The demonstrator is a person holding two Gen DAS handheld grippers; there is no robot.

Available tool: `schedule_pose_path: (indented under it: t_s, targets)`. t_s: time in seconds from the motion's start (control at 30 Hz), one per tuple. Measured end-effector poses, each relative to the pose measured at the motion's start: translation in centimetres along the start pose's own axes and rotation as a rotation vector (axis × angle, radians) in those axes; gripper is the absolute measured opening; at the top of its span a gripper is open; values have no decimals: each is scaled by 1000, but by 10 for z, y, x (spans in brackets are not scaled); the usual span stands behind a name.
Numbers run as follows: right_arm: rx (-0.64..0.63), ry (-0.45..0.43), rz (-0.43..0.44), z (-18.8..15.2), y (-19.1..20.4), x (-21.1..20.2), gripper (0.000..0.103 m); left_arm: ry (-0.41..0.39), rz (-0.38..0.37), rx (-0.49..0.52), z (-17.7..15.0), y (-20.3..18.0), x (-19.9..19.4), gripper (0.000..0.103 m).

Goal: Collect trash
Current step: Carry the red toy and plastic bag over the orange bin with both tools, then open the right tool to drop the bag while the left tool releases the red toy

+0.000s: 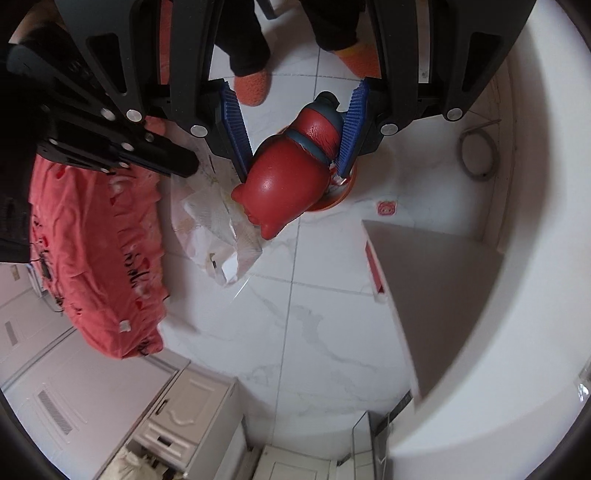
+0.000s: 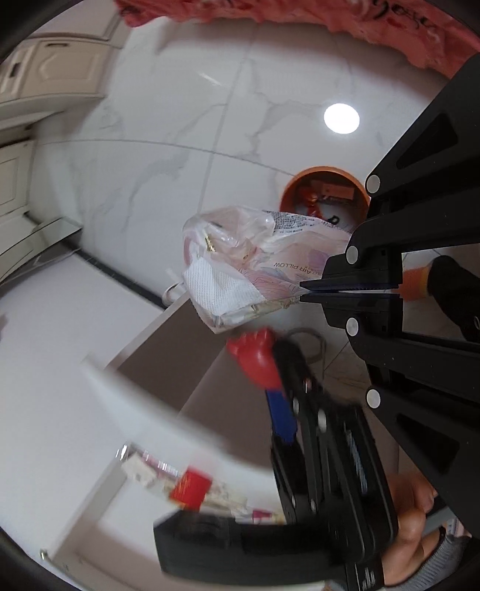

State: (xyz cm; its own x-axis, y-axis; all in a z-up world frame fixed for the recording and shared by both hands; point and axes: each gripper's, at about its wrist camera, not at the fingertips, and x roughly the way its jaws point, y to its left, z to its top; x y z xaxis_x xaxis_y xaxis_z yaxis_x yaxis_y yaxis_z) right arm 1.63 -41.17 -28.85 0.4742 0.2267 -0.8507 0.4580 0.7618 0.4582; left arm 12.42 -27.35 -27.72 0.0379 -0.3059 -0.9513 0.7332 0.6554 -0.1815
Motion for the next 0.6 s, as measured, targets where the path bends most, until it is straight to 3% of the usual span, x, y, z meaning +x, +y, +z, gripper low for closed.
schedule_pose_path:
  t_s: [0.33, 0.37, 0.47, 0.6]
  targets:
    - [56, 103, -43, -15, -40, 106, 6, 97, 23, -42, -13, 29, 65, 48]
    - [56, 108, -53, -16, -42, 111, 6, 101, 21, -42, -13, 30, 68, 48]
    - [69, 127, -70, -22, -48, 126, 20, 117, 28, -41, -14, 32, 77, 48]
    - [87, 113, -69, -22, -53, 124, 24, 138, 27, -38, -13, 28, 87, 48]
